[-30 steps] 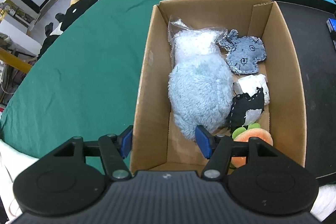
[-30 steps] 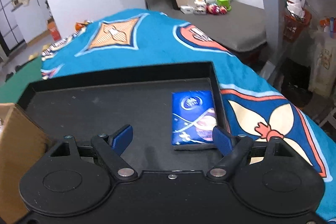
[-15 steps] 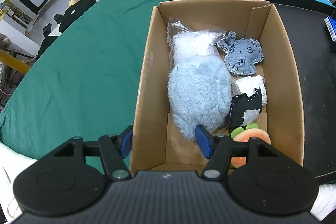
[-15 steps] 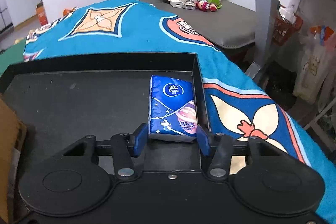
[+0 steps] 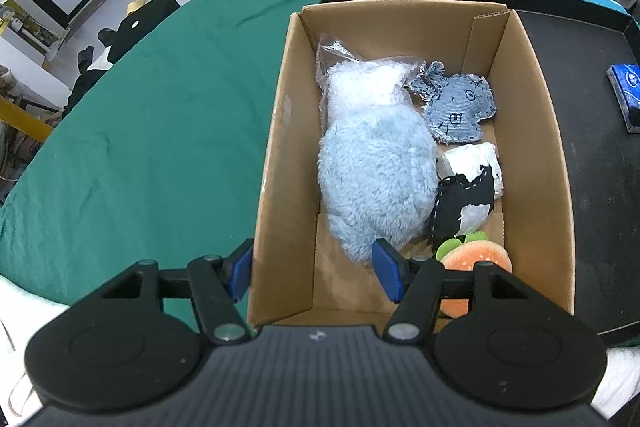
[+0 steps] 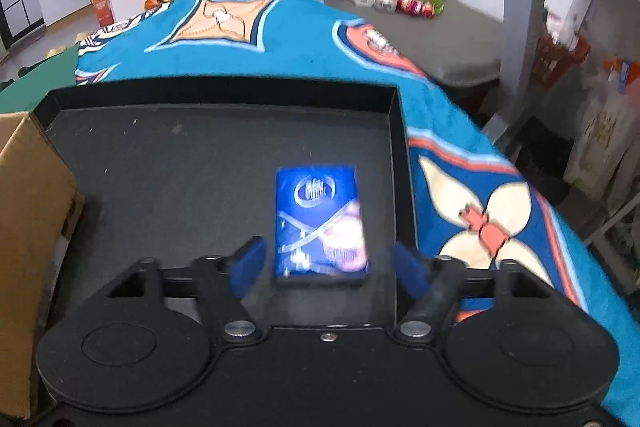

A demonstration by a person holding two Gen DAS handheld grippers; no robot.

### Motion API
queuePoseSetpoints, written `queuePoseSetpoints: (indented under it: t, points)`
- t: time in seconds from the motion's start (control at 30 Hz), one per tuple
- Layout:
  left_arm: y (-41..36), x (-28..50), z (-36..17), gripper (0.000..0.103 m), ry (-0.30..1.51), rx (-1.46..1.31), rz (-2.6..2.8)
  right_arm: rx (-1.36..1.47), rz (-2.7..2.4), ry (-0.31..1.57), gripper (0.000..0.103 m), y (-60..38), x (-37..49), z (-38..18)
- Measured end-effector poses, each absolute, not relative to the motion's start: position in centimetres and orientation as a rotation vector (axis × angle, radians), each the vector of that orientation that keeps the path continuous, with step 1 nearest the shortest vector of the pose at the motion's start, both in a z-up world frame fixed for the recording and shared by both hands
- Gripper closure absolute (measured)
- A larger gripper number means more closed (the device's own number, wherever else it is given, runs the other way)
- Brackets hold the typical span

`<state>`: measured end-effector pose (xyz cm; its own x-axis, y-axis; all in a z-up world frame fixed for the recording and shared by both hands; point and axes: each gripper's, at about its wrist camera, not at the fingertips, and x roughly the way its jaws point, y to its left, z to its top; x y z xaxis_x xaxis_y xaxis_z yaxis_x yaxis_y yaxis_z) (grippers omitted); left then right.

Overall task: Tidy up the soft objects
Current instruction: 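Lift the blue tissue pack and carry it toward the box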

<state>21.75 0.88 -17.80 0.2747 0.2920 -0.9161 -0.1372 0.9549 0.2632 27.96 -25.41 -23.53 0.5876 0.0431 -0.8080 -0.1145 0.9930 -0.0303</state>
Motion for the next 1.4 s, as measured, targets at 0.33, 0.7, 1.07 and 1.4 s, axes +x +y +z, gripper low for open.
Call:
queuePoseSetpoints:
  t: [0.33,0.7,1.07,1.4]
  points:
    - [0.4,22.1,-17.8,0.042,1.266,0.169,0.294,-0.084,0.088,0.929,0.051,-25.0,29.4,-24.8]
    - [0.5,22.0,-17.6,0.042,1.264,0.166,0.29,-0.027,0.095,0.964,0.052,-26.2,28.6,-24.2]
    - [1.9,20.8,-16.5,0.042,1.224,0.11,0.297,-0.03,0.114,0.961,0.052,-26.4,26.7,-21.7]
    - [3.0,19.8,-15.3,0.042,1.174,0.06,0.295,-0.028,0.155,0.944,0.052,-26.0,24.1,-19.0]
